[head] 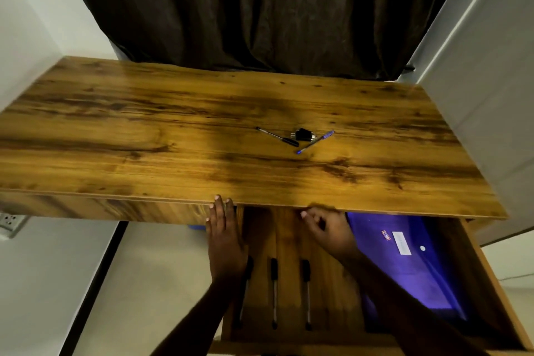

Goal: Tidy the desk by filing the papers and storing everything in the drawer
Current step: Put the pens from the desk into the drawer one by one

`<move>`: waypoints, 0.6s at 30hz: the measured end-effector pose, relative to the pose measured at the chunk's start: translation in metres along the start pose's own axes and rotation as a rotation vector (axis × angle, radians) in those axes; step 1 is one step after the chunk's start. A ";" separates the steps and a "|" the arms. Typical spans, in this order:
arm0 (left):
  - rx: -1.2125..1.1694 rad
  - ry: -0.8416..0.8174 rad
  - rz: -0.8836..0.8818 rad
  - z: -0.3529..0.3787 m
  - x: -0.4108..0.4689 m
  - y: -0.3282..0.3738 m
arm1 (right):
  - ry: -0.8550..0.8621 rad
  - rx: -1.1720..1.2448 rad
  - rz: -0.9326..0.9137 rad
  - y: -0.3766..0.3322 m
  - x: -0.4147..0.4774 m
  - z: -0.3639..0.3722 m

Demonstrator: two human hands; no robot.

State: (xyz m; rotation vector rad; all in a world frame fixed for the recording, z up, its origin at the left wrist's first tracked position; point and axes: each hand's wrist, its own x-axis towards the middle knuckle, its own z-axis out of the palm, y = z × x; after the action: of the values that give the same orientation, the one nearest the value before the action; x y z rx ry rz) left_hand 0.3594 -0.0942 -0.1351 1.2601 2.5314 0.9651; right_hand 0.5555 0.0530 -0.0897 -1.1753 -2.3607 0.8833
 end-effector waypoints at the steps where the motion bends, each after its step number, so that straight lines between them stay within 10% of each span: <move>1: 0.009 0.003 0.002 0.000 0.001 0.000 | 0.030 -0.016 -0.045 -0.009 0.016 -0.005; 13: -0.034 0.070 0.028 0.002 -0.003 0.000 | -0.064 -0.847 -0.086 -0.053 0.219 -0.006; 18: -0.049 0.081 0.041 0.002 -0.004 0.002 | -0.013 -0.825 -0.059 -0.047 0.223 0.005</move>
State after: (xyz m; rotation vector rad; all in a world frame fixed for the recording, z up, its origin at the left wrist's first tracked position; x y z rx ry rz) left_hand 0.3636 -0.0953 -0.1362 1.2892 2.5338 1.1019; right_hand 0.3935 0.2095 -0.0527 -1.3398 -2.8350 -0.1607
